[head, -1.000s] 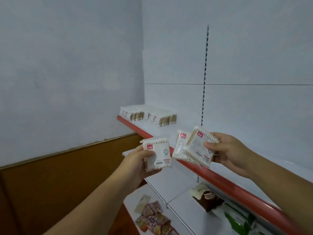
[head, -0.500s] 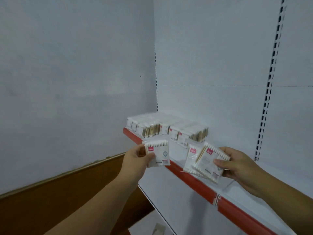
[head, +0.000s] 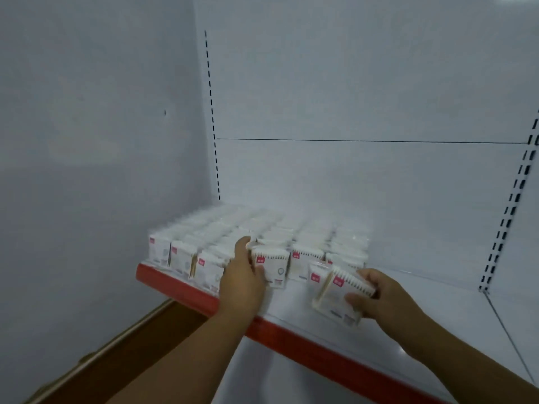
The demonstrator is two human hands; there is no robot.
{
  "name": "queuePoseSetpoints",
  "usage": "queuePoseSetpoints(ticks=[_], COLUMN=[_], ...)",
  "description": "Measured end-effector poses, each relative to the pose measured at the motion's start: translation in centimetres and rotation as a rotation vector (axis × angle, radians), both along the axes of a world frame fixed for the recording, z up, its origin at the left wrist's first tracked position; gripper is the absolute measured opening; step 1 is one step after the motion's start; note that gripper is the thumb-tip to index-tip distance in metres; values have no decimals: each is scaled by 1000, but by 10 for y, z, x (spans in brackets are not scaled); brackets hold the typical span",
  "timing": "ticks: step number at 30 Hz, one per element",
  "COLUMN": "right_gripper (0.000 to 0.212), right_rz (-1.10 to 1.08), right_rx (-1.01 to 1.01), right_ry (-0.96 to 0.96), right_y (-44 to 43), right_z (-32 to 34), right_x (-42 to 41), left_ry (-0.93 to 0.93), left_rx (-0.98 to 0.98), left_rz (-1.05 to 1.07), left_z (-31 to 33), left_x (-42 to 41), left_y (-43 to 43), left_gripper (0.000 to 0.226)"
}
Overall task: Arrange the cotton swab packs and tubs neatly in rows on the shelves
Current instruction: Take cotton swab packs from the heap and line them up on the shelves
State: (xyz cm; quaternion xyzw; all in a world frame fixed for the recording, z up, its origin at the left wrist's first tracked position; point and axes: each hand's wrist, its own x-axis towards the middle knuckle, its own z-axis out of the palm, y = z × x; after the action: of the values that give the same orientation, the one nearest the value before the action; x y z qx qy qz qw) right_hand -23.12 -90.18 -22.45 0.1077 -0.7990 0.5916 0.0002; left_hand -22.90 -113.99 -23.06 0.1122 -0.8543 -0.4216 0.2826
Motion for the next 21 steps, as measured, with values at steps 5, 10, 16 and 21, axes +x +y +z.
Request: queuePoseSetpoints(ticks=[5,10,16,21], right_gripper=[35,38,33,34], right_rz=[-104,-184,-188,-179], right_rx=[171,112,64,79], right_ry=[86,149,215,263], right_y=[-41,-52,-49,-48], right_z=[-5,-20,-24,-26], right_x=[-27,-33,-32,-34], left_ry=[63,128,430,145], left_rx=[-191,-472,-472,-463], left_rz=[-72,-36,-240,-201], left_z=[-18,-32,-42,-44], left_x=[-29,-38,-39,-42], left_y=[-3,-4,-3,-6], left_gripper=[36,71,38,34])
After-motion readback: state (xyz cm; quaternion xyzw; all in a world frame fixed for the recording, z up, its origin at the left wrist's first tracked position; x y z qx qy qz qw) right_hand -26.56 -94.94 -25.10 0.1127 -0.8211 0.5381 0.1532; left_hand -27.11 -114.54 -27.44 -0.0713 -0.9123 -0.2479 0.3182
